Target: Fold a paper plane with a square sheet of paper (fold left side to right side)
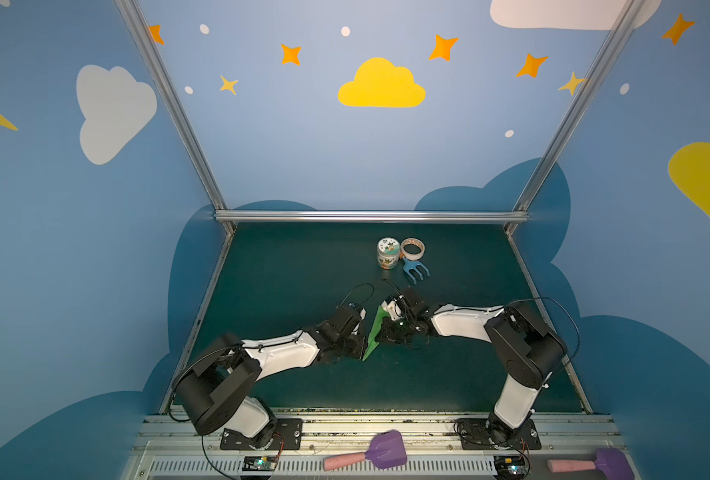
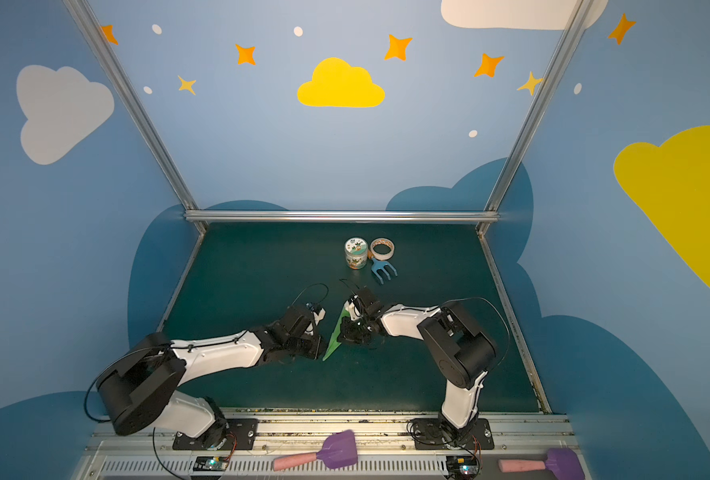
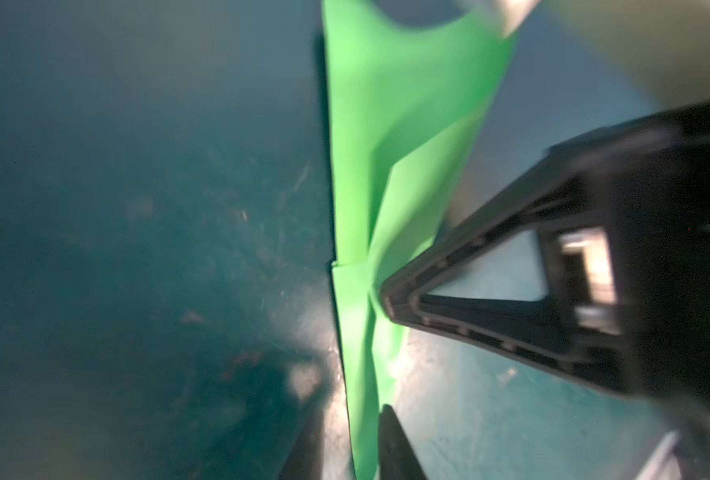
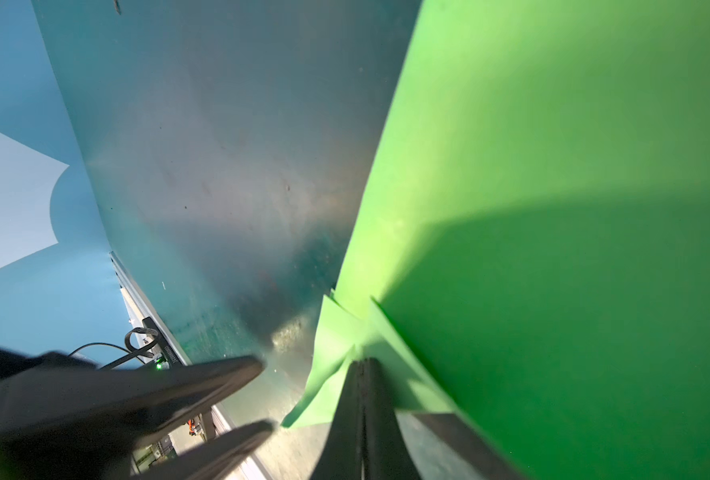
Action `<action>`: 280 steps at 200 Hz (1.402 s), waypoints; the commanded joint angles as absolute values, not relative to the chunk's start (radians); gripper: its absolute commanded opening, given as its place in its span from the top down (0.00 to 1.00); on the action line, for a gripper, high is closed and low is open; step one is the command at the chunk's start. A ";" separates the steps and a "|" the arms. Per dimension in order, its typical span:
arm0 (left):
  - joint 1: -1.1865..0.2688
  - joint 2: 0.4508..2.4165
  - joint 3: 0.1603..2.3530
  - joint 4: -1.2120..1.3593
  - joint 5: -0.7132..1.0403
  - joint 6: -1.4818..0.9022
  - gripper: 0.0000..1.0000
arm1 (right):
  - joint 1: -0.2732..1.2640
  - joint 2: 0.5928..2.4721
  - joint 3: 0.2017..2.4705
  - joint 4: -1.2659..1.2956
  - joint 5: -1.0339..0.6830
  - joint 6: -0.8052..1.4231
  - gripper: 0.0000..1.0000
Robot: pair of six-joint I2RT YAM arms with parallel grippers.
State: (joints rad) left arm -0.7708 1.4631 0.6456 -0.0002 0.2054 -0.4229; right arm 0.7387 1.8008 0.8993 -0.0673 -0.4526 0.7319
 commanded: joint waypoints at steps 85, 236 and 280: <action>-0.790 1.573 0.714 0.026 0.314 -0.427 0.97 | 0.741 1.848 0.875 -0.095 -0.422 0.709 1.00; -0.772 1.662 0.723 0.064 0.281 -0.408 0.97 | 0.742 1.855 0.877 -0.098 -0.422 0.708 1.00; -0.771 1.649 0.669 0.084 0.275 -0.423 0.97 | 0.741 1.855 0.874 -0.098 -0.418 0.709 1.00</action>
State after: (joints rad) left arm -0.7742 1.6527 0.7074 0.0906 0.2974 -0.4229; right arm 0.7364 1.8080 0.8993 -0.0563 -0.4572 0.7242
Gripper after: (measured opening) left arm 0.047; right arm 0.047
